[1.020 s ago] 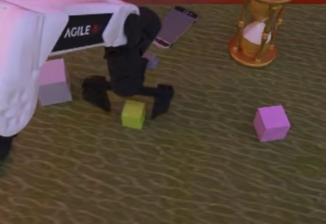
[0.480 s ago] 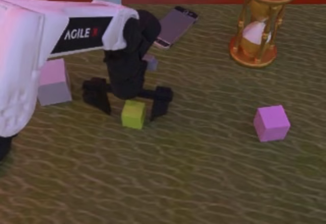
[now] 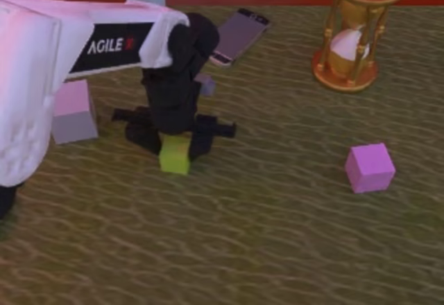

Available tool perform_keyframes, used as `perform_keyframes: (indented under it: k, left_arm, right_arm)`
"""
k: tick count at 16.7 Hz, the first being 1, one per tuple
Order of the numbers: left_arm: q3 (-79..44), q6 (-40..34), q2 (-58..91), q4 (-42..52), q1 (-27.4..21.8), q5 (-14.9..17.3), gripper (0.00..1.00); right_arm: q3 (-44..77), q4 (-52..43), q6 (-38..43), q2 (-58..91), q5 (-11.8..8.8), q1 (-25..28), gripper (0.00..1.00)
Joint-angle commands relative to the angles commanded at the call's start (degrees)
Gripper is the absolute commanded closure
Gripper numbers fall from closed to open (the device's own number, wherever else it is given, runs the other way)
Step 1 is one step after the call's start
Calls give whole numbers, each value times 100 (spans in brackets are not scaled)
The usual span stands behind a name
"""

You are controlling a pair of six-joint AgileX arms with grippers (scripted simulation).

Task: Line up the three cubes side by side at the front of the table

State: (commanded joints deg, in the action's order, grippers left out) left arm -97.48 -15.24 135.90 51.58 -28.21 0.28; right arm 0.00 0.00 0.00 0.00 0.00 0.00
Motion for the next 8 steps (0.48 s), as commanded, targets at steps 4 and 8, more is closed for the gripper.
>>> perform_keyframes:
  k: [4, 8]
  left_arm:
    - [0, 0, 0, 0, 0, 0, 100]
    - [0, 0, 0, 0, 0, 0, 100]
  right_arm:
    - [0, 0, 0, 0, 0, 0, 0]
    - [0, 0, 0, 0, 0, 0, 0]
